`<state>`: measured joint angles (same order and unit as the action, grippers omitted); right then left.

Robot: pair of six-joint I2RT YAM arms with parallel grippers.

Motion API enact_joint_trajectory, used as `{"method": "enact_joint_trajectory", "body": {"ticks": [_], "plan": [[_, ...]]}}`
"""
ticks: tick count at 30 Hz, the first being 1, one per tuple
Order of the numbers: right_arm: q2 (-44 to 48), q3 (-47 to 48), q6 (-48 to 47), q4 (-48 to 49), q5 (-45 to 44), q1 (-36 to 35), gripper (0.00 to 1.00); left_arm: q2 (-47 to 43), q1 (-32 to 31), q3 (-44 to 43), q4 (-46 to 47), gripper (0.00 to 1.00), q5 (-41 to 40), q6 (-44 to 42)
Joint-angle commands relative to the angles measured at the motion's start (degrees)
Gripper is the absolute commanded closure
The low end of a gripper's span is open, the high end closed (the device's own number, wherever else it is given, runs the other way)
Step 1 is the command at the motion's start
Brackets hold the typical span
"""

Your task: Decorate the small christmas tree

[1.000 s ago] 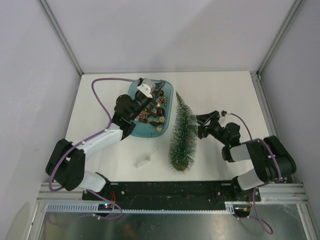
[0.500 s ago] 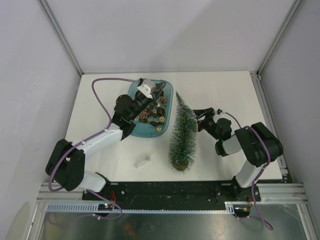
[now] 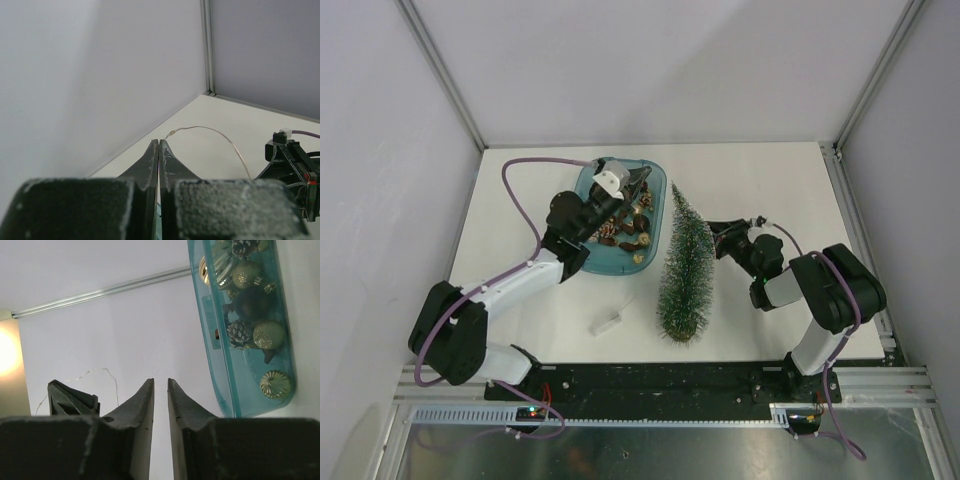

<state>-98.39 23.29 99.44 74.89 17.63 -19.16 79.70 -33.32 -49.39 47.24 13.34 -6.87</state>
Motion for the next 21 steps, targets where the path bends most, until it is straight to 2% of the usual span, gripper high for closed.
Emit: {"method": "enact_joint_trajectory", "body": {"ticks": [1, 5, 7, 15, 21], "plan": [[0.31, 0.34, -0.03, 16.42, -0.13, 1.16, 0.83, -2.27, -0.20, 0.76, 1.40, 1.00, -0.01, 0.21], [1.29, -0.53, -0.67, 16.30, 1.86, 4.97, 0.96, -2.63, -0.22, 1.71, 1.44, 1.00, -0.20, -1.30], [2.15, -0.79, -1.18, 15.67, 3.02, 7.46, 0.99, -2.69, -0.16, 2.16, 1.45, 1.00, -0.06, -2.11], [8.75, -0.96, -7.63, 6.20, 6.75, 13.97, 1.00, -2.73, -0.10, 2.36, 1.45, 1.00, -0.38, -2.74], [12.14, -0.96, -10.65, 1.06, 8.29, 17.15, 1.00, -3.79, -0.13, 2.86, 1.45, 0.95, 0.21, -3.33]]}}
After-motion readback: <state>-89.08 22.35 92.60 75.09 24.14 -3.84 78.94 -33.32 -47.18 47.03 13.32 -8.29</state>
